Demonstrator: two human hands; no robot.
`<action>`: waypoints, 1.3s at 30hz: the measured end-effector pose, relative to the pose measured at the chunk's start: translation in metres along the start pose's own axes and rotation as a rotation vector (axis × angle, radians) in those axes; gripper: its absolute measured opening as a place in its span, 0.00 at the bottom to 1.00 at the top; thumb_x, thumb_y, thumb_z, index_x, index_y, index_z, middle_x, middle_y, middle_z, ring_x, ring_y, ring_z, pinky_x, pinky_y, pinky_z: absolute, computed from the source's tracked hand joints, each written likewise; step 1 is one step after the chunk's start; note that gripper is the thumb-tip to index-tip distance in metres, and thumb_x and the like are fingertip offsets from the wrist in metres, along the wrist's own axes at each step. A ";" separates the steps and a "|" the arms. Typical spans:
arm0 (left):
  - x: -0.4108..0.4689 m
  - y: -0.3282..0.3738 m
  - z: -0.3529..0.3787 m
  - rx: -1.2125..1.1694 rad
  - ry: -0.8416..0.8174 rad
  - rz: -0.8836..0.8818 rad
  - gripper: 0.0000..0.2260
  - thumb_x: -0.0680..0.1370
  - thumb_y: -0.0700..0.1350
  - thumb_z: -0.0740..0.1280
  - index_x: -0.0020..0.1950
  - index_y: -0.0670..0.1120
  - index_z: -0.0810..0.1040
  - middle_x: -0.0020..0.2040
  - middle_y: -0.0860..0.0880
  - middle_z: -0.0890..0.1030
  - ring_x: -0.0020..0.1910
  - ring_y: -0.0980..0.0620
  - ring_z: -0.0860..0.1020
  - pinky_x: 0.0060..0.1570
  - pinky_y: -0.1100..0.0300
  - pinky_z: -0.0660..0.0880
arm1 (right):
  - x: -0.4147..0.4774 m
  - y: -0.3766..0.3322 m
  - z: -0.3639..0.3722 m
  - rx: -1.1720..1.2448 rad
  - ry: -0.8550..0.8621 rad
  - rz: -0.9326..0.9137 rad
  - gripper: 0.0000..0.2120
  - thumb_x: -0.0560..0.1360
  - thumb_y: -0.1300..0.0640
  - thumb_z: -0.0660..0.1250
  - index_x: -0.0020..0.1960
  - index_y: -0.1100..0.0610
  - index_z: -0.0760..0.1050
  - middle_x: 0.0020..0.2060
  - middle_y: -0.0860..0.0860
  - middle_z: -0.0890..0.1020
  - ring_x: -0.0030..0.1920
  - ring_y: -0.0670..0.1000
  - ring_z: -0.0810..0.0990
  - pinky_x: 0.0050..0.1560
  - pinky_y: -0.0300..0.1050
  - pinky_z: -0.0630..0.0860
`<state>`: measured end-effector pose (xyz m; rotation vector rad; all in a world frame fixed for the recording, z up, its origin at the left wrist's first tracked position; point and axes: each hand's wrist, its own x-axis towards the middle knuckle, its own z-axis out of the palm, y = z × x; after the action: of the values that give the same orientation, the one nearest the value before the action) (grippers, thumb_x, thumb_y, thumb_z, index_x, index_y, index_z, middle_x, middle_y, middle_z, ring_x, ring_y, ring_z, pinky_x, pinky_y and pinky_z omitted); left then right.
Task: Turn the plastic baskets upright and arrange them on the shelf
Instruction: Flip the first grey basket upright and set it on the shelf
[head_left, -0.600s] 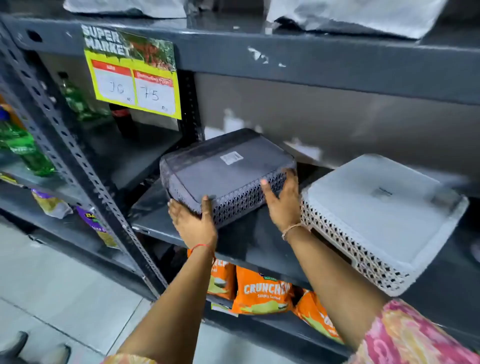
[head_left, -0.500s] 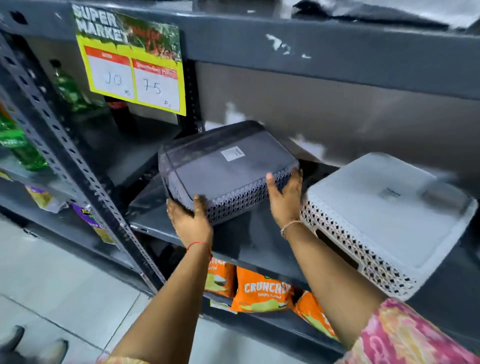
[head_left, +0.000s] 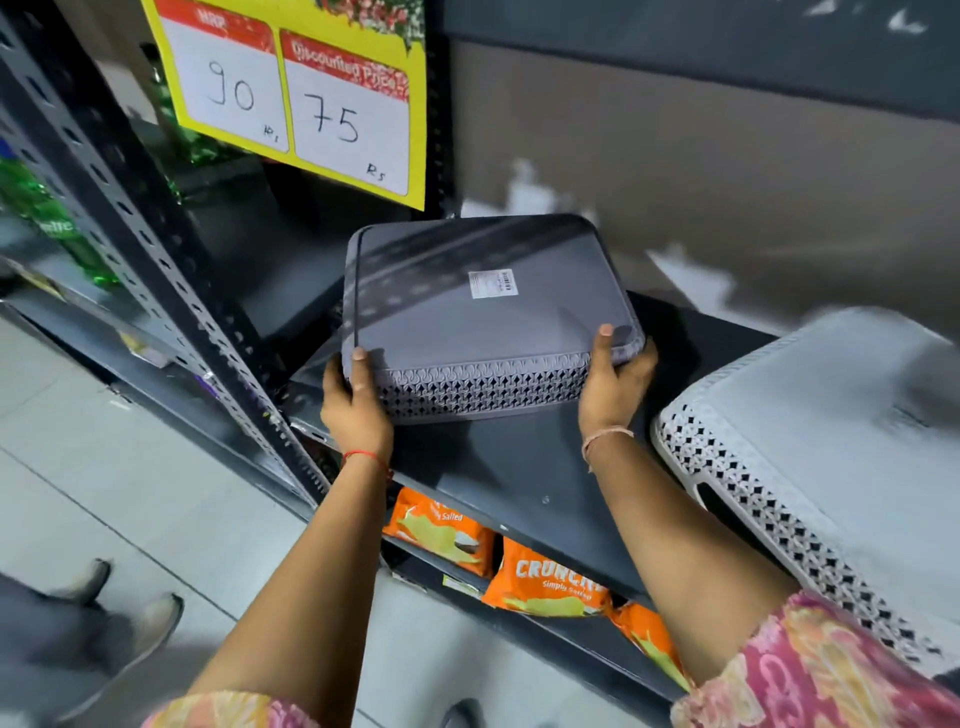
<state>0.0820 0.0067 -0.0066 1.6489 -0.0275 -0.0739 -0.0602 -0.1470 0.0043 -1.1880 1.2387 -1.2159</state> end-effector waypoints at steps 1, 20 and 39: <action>-0.002 0.004 0.000 -0.022 0.036 0.012 0.20 0.77 0.52 0.60 0.63 0.40 0.72 0.60 0.42 0.78 0.58 0.46 0.75 0.48 0.69 0.66 | -0.003 0.000 -0.001 -0.004 0.021 -0.017 0.30 0.73 0.49 0.66 0.68 0.64 0.62 0.66 0.63 0.71 0.66 0.59 0.70 0.68 0.57 0.66; 0.035 0.115 -0.026 -0.683 -0.037 0.156 0.21 0.80 0.47 0.52 0.53 0.31 0.77 0.48 0.38 0.79 0.47 0.47 0.78 0.49 0.59 0.75 | -0.046 -0.107 -0.045 0.383 0.175 -0.474 0.16 0.73 0.58 0.61 0.56 0.68 0.75 0.50 0.60 0.77 0.45 0.35 0.76 0.51 0.32 0.71; 0.047 0.099 0.015 -0.532 -0.272 -0.035 0.25 0.79 0.59 0.45 0.65 0.49 0.71 0.68 0.43 0.74 0.67 0.45 0.71 0.68 0.51 0.67 | -0.024 -0.093 -0.044 0.293 0.060 -0.503 0.22 0.75 0.58 0.56 0.63 0.71 0.65 0.57 0.62 0.72 0.58 0.46 0.72 0.62 0.40 0.68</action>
<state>0.1307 -0.0193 0.0891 1.0991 -0.1721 -0.3057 -0.1030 -0.1233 0.0976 -1.2864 0.7827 -1.7449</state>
